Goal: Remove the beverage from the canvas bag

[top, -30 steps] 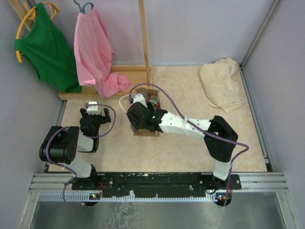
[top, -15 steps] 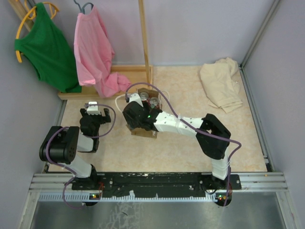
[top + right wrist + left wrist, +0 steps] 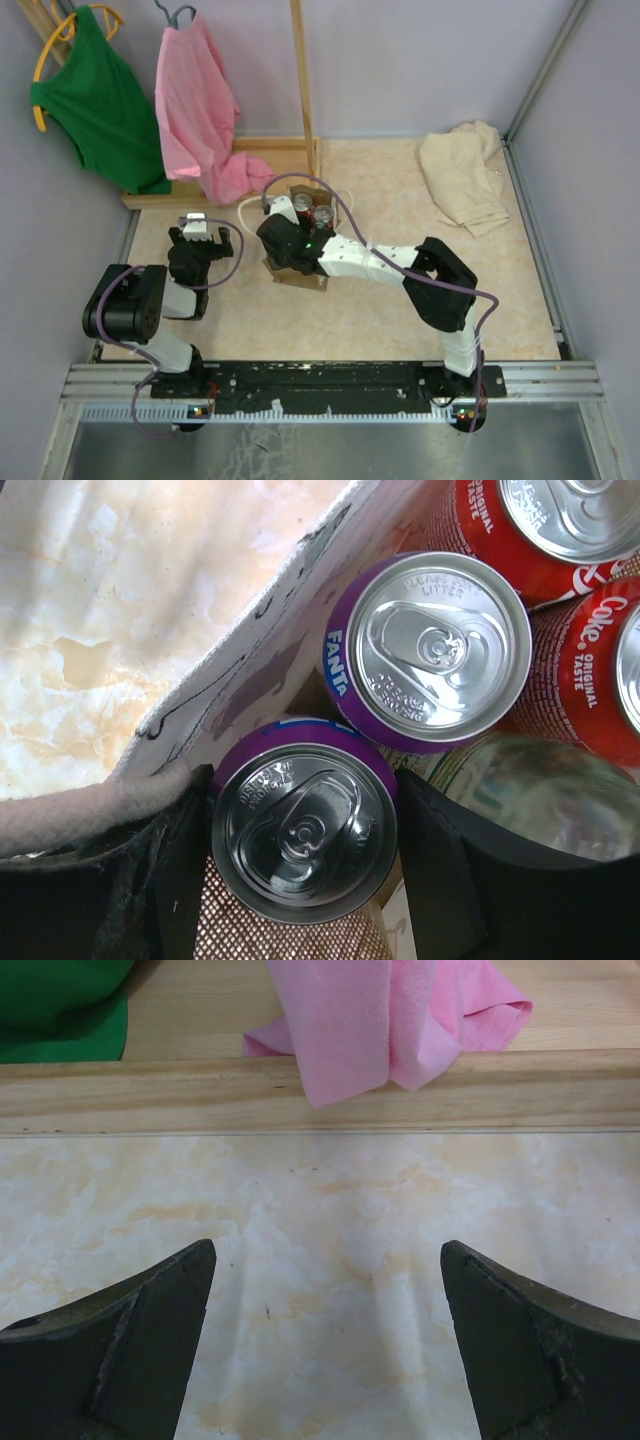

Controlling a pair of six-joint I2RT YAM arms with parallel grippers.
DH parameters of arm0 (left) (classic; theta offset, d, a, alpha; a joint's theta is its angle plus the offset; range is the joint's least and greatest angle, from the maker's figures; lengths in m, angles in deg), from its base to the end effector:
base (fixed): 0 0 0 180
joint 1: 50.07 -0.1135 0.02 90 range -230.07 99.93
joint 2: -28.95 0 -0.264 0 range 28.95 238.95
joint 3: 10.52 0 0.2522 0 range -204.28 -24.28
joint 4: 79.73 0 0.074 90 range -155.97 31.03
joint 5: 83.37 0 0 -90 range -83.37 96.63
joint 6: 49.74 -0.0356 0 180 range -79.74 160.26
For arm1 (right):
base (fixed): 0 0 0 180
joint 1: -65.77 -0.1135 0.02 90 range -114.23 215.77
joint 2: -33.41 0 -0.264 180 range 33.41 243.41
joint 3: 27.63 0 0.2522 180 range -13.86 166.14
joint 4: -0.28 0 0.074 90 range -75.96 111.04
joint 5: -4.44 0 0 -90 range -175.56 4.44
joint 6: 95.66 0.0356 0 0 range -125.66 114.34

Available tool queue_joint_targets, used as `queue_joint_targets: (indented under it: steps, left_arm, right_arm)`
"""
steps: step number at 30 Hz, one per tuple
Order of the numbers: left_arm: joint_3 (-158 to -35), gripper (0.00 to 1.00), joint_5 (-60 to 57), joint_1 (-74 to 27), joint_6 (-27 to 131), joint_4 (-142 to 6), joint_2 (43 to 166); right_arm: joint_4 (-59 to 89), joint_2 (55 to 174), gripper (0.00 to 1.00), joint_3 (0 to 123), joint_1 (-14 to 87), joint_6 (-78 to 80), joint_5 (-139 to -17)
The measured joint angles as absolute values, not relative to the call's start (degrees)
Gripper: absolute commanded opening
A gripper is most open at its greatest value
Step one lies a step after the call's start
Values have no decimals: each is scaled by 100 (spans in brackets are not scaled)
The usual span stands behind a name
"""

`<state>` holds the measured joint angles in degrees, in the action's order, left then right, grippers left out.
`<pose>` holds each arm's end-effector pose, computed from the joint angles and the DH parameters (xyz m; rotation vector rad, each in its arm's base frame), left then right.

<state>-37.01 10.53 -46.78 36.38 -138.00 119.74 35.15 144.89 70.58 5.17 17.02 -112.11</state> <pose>0.2417 -0.0115 0.1387 0.0535 1.6753 0.0648 0.2263 0.3692 0.2224 -0.5503 2.2399 0.1787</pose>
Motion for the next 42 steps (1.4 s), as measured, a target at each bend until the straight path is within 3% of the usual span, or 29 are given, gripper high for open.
queue_joint_targets:
  steps: [17, 42]
  left_arm:
    - [-3701, 100, 1056, -4678, 3634, -13800, 11974]
    - [-3701, 100, 1060, -4678, 3634, -13800, 11974]
  right_arm:
    - [3143, 13652, 0, 6037, 515, 1142, -10784]
    - [3637, 12732, 0, 6372, 399, 144, -10620]
